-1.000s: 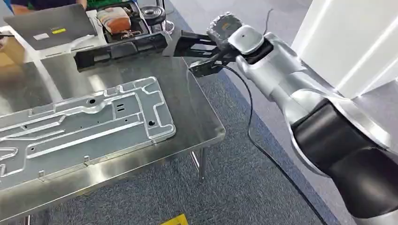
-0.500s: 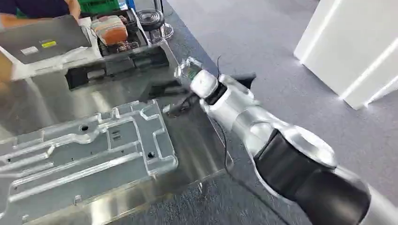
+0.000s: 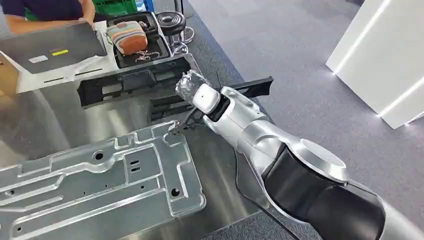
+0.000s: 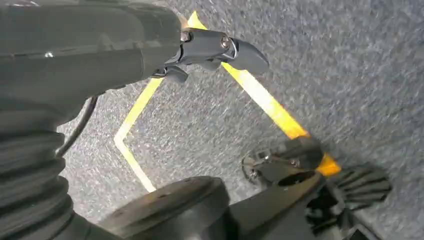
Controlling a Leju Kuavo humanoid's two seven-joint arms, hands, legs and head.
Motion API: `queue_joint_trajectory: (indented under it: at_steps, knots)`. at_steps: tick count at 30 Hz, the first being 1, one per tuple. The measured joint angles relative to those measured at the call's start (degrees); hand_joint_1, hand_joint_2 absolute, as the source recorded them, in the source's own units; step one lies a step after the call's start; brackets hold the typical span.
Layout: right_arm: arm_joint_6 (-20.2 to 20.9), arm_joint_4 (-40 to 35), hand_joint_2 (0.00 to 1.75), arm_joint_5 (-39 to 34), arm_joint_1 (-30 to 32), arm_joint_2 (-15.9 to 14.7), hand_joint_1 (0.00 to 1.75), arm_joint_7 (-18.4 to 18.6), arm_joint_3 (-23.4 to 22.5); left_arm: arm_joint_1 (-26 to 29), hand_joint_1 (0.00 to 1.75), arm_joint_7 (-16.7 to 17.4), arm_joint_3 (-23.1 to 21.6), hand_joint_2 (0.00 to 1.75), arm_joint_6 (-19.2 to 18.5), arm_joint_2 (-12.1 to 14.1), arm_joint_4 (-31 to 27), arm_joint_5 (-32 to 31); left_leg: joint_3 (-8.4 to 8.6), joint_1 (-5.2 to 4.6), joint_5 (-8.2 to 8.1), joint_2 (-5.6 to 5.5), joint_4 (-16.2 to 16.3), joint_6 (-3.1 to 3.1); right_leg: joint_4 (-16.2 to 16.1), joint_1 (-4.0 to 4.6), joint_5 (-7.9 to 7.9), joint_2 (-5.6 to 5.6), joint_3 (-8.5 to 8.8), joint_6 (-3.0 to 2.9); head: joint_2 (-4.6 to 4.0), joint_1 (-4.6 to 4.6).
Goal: Take the parts from the cabinet and place them on the table.
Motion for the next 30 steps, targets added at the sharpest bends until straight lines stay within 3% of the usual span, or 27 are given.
queue_joint_trajectory:
  at_steps: [2,4,7,8,9,10,12,13,14,15,16,18,19,23,25,28,30]
  knots:
    - [0.5,-0.5,1.75,0.5,-0.1,0.6,1.75,0.0,0.3,0.0,0.0,0.1,0.0,1.75,0.2,0.0,0.0,-0.4,1.02,-0.2,-0.08,0.13,0.0,-0.37,-0.6,-0.01,-0.75,-0.11,1.01,-0.64,0.0,0.04]
    - [1.3,-1.4,1.75,0.8,-0.2,1.0,1.75,0.0,0.9,0.0,0.0,0.1,0.0,1.75,0.5,0.1,0.0,-0.6,0.1,-0.23,-1.71,0.5,2.7,-0.78,-1.7,-0.77,-0.84,-0.07,2.48,-0.66,0.0,0.02]
    - [2.9,-2.8,1.75,0.8,0.5,1.4,1.75,-0.2,2.1,0.3,0.0,0.2,0.0,1.75,0.8,0.1,0.0,-0.4,-7.37,0.53,-7.0,0.51,15.0,-1.53,-1.7,-1.04,-1.44,-0.1,2.68,-0.7,0.0,0.02]
    - [3.3,-3.1,1.75,0.7,0.9,1.4,1.75,-0.2,2.5,0.4,0.0,0.0,0.0,1.75,0.9,0.1,0.0,-0.1,-9.5,0.77,-7.94,0.55,17.8,-1.77,-1.5,-1.19,-1.63,-0.15,2.68,-0.47,0.0,0.0]
    - [3.6,-3.5,1.75,0.5,1.3,1.4,1.75,-0.2,2.8,0.4,0.0,0.0,0.0,1.75,1.0,0.1,0.0,0.1,-10.15,0.96,-7.22,0.56,17.7,-2.28,-1.3,-1.41,-1.88,-0.24,2.68,-0.23,0.0,0.0]
    - [3.8,-3.9,1.75,0.5,1.6,1.4,1.75,-0.2,3.1,0.5,0.0,-0.2,0.0,1.75,1.1,0.1,0.0,0.1,-9.47,1.16,-5.02,0.59,15.2,-2.79,-0.9,-1.65,-2.15,-0.25,2.7,0.1,0.0,0.0]
    - [4.1,-5.0,1.75,0.3,1.7,1.5,1.75,-0.2,4.0,0.8,0.0,-0.2,0.0,1.75,1.4,0.1,0.0,0.3,-5.32,2.03,1.55,0.68,4.7,-4.0,0.1,-2.26,-2.76,-0.29,2.65,0.81,0.0,0.0]
    - [4.4,-5.6,1.75,-0.2,1.8,1.7,1.75,0.1,4.5,0.9,0.0,-0.1,0.0,1.75,1.4,-0.2,0.0,0.4,-3.92,2.49,2.45,0.55,1.1,-4.74,0.6,-2.23,-3.02,-0.28,2.52,1.19,0.0,0.0]
    - [4.7,-6.1,1.75,-0.8,1.9,1.8,1.75,0.4,4.7,0.9,0.0,-0.1,0.0,1.75,1.3,-0.3,0.1,0.4,-4.23,1.85,0.22,0.43,1.0,-3.62,1.0,-2.17,-2.95,-0.17,2.32,1.46,0.0,0.0]
    - [5.1,-7.1,1.75,-2.6,2.0,2.0,1.75,1.2,5.2,0.8,0.0,-0.1,0.0,1.75,1.3,-0.3,0.1,0.4,-3.89,1.76,1.33,0.61,1.3,-2.63,0.9,-2.03,-3.0,-0.13,2.05,1.76,0.0,0.0]
    - [5.4,-7.9,1.75,-4.1,2.3,2.0,1.75,1.9,5.4,0.8,0.0,-0.1,0.0,1.75,1.4,-0.3,0.1,0.4,-3.94,1.73,2.18,0.52,1.2,-2.05,1.0,-2.0,-3.05,-0.08,2.17,1.99,0.0,0.02]
    - [6.0,-9.8,1.75,-8.5,2.5,2.1,1.75,3.7,5.6,0.7,0.0,-0.1,0.0,1.75,1.6,-0.5,0.1,0.4,-3.89,1.82,2.61,0.45,1.1,-2.04,1.2,-1.86,-3.0,-0.14,2.09,0.12,0.0,0.02]
    - [6.2,-10.7,1.75,-11.2,2.5,2.1,1.75,4.4,5.6,0.7,0.0,-0.1,0.0,1.75,1.6,-0.6,0.1,0.4,-3.9,1.67,2.68,0.43,1.1,-1.86,1.1,-1.89,-2.95,-0.13,2.13,0.07,0.0,0.02]
    - [7.3,-13.2,1.75,-21.7,2.6,2.2,1.75,6.8,6.0,0.6,0.0,-0.2,0.0,1.75,1.6,-0.9,0.1,0.5,-4.0,1.47,2.85,0.38,1.2,-1.39,0.6,-2.08,-2.47,-0.16,2.32,0.77,0.0,0.02]
    - [7.8,-14.1,1.75,-23.4,2.6,2.2,1.75,7.5,7.0,0.4,0.0,-0.2,0.1,1.75,1.6,-1.0,0.1,0.6,-4.13,1.41,2.96,0.38,1.2,-1.23,0.4,-2.14,-2.25,-0.17,2.3,1.14,0.0,0.02]
    - [7.7,-15.0,1.75,-26.1,2.8,2.2,1.75,8.3,8.8,0.2,0.0,-0.2,0.2,1.75,1.7,-1.2,0.1,0.6,-4.23,1.29,3.01,0.39,1.2,-1.14,0.2,-2.32,-2.13,-0.17,2.29,2.4,0.0,0.02]
    - [7.4,-15.3,1.75,-26.8,2.9,2.2,1.75,8.4,10.1,0.1,0.0,-0.1,0.3,1.75,1.6,-1.2,0.1,0.6,-4.23,1.25,3.02,0.4,1.2,-1.13,0.2,-2.39,-2.13,-0.17,2.29,2.7,0.0,0.02]
